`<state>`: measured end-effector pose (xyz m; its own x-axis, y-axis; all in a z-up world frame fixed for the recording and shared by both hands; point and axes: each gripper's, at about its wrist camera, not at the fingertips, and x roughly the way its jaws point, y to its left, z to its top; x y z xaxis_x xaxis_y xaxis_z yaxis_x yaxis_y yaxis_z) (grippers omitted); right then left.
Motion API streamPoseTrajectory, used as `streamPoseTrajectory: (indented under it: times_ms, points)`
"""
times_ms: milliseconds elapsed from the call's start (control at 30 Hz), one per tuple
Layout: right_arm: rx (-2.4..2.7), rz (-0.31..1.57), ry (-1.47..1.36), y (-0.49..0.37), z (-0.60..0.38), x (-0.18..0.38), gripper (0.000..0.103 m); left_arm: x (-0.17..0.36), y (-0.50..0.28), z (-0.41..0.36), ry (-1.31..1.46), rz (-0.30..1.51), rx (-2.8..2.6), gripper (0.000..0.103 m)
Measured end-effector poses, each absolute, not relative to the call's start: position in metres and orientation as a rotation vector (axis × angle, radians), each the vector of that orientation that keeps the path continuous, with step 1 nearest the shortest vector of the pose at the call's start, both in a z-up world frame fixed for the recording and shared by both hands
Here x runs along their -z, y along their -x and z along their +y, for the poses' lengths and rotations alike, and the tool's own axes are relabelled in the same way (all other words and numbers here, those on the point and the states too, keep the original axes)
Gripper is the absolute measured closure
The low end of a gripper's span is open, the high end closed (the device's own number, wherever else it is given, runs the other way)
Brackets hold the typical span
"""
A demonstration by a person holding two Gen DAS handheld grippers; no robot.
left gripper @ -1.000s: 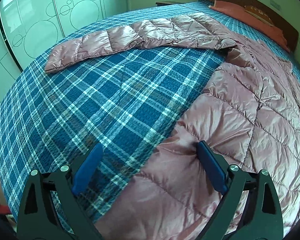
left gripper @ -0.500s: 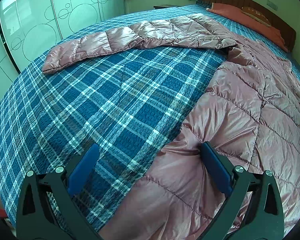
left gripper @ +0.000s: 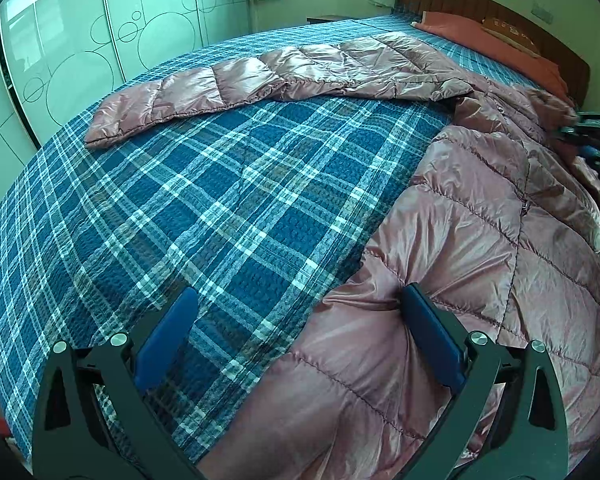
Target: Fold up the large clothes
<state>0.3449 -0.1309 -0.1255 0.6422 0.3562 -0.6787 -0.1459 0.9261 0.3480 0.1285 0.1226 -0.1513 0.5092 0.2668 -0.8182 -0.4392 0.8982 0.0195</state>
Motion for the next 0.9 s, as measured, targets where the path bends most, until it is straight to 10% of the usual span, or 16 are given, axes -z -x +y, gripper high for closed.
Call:
streamPoseTrajectory:
  times_ms: [233, 367, 900]
  points:
    - [-0.393, 0.919, -0.214, -0.338, -0.116, 0.140, 0.082, 0.152, -0.128, 0.123, 0.200, 0.945, -0.429, 0.002]
    - [-0.456, 0.880, -0.257, -0.318, -0.134, 0.118, 0.047, 0.152, -0.128, 0.123, 0.201, 0.944, -0.428, 0.002]
    - [0.153, 0.901, -0.193, -0.311, -0.361, 0.153, 0.052, 0.155, -0.129, 0.122, 0.199, 0.942, -0.429, 0.002]
